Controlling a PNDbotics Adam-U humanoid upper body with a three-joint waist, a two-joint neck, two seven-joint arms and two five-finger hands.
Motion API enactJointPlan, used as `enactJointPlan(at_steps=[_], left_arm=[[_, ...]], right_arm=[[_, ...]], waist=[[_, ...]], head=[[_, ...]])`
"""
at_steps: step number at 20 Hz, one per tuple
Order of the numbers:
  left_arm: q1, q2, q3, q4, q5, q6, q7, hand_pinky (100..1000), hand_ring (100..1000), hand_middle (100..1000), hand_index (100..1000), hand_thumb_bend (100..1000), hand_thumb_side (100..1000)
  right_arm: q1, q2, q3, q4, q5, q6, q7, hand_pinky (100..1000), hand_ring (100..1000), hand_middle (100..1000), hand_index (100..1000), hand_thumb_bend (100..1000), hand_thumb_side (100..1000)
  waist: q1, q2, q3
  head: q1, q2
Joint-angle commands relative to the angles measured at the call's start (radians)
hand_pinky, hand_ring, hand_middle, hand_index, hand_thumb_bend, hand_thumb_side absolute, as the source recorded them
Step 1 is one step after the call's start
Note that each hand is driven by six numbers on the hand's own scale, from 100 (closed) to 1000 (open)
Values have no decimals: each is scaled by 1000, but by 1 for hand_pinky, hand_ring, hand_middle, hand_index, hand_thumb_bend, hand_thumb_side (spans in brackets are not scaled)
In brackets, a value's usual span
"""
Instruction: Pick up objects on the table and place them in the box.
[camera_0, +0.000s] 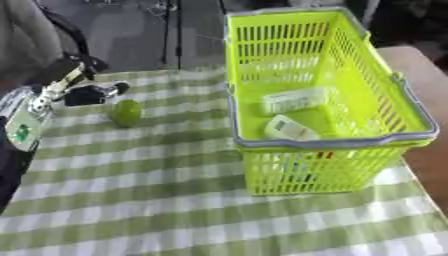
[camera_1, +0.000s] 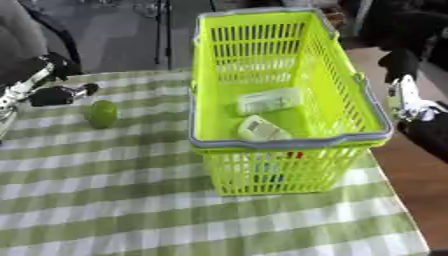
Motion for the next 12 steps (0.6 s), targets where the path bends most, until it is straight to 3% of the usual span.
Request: enactJointPlan(at_steps=[1,7,12], left_arm=[[-17,14,17,0,-6,15,69,705,689,737,836,640,737],[-9,5,7,27,-21,6,73,710,691,733,839,641,759],[-5,-1,9,46,-41,-5,41,712,692,728,839,664,743]], right_arm=[[-31,-36,-6,-21,-9,-8,-6,573,591,626,845,100,472],[-183,-69,-32,-21,66,-65,-62,608,624,682,845,100,370],[-222,-68,-33,-21,92,-77,-77,609,624,683,845,100,369]], waist=[[-2,-8,-5],[-11,-5,-19],[-13,10,-30]], head=[[2,-11],[3,-16],[7,-32]])
